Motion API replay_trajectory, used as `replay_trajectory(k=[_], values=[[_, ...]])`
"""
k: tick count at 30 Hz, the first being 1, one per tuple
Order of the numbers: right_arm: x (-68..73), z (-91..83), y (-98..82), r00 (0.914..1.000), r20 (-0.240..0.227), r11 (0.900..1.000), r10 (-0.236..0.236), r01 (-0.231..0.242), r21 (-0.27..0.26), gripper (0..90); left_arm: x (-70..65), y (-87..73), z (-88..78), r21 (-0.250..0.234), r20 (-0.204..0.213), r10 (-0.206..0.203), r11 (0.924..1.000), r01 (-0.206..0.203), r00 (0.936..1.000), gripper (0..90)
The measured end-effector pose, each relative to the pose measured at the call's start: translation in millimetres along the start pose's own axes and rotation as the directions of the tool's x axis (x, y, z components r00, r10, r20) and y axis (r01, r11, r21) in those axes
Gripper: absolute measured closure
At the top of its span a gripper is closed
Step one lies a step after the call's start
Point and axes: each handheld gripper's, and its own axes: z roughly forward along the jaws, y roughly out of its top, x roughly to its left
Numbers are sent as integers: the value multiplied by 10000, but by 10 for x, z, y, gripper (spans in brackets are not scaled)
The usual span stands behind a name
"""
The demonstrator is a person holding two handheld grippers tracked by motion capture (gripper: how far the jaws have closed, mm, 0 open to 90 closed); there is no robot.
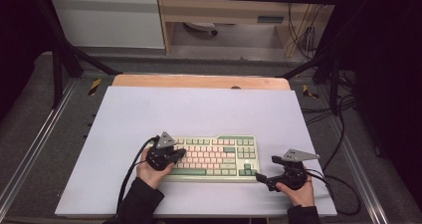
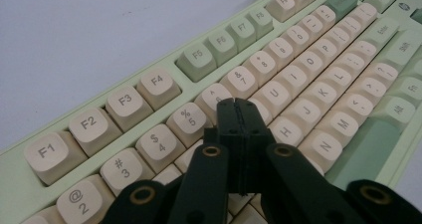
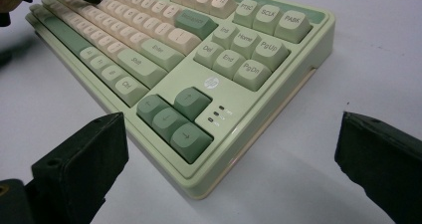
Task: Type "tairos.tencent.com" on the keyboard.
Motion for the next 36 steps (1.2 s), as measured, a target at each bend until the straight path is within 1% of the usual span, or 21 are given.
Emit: replay_trajectory(k=[4,11,12,13,18,31,36], values=[[0,2,-1,10000,1,10000,-9,9,11,10,-7,10,-56,-174,157,17,9998,-14,9999,900],[0,-1,0,10000,1,10000,1,-1,-6,9,9,1,-196,-394,219,116,9992,-107,9997,900],[0,0,0,10000,5,10000,-4,4,-2,9,21,-9,-236,-416,193,113,9991,-105,9997,900],[0,0,0,10000,5,10000,-4,4,-2,9,21,-9,-236,-416,193,113,9991,-105,9997,900],[1,-1,0,10000,5,10000,0,0,-11,9,78,-56,-360,-458,66,91,9989,-88,9999,900],[0,-2,0,10000,17,10000,1,-1,4,9,186,-197,-536,-448,-175,-46,9990,38,9998,900],[1,-6,1,10000,16,10000,12,-12,-16,9,242,-266,-585,-456,-273,-183,9988,170,9995,900]])
